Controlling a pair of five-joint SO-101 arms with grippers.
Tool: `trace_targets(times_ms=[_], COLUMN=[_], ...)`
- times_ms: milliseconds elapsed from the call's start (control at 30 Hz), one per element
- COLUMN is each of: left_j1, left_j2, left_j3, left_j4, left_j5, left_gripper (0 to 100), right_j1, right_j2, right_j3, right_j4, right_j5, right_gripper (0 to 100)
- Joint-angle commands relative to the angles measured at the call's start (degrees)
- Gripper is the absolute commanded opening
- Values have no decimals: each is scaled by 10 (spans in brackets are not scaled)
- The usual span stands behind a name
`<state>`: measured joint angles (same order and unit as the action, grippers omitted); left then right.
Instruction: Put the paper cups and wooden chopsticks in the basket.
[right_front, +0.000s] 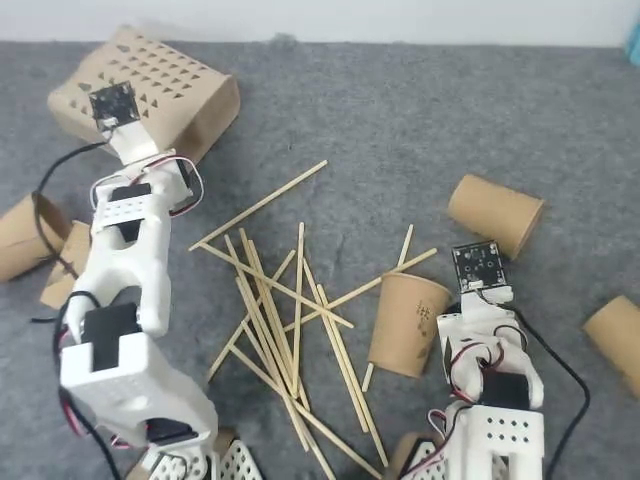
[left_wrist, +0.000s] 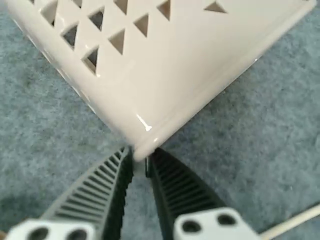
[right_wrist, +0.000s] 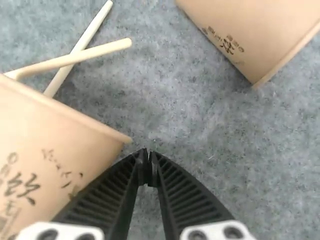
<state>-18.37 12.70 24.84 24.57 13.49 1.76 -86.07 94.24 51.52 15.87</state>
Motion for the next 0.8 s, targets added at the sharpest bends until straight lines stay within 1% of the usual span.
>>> trace_targets(times_ms=[0, 100, 233, 333, 467, 633, 767], left_j1=[13, 28, 62, 96, 151, 237, 268], left_j2=[-45, -83, -140, -170, -199, -215, -204], left_j3=[-28, -22, 2, 11, 12, 12, 6], left_j4=[20, 50, 74, 90, 120, 170, 169], left_j5=[5, 17, 98, 132, 151, 149, 149], left_gripper=[11, 11, 11, 11, 11, 11, 31], right_j1=[7, 7, 7, 7, 7, 7, 7], right_j2=[-7, -7, -7, -7, -7, -7, -7], right_j3=[-3, -3, -3, -2, -2, -2, -2], right_j4=[-11, -11, -12, -12, -12, -12, -12], right_j5=[8, 8, 8, 8, 8, 8, 8], right_gripper=[9, 9, 9, 9, 9, 9, 9])
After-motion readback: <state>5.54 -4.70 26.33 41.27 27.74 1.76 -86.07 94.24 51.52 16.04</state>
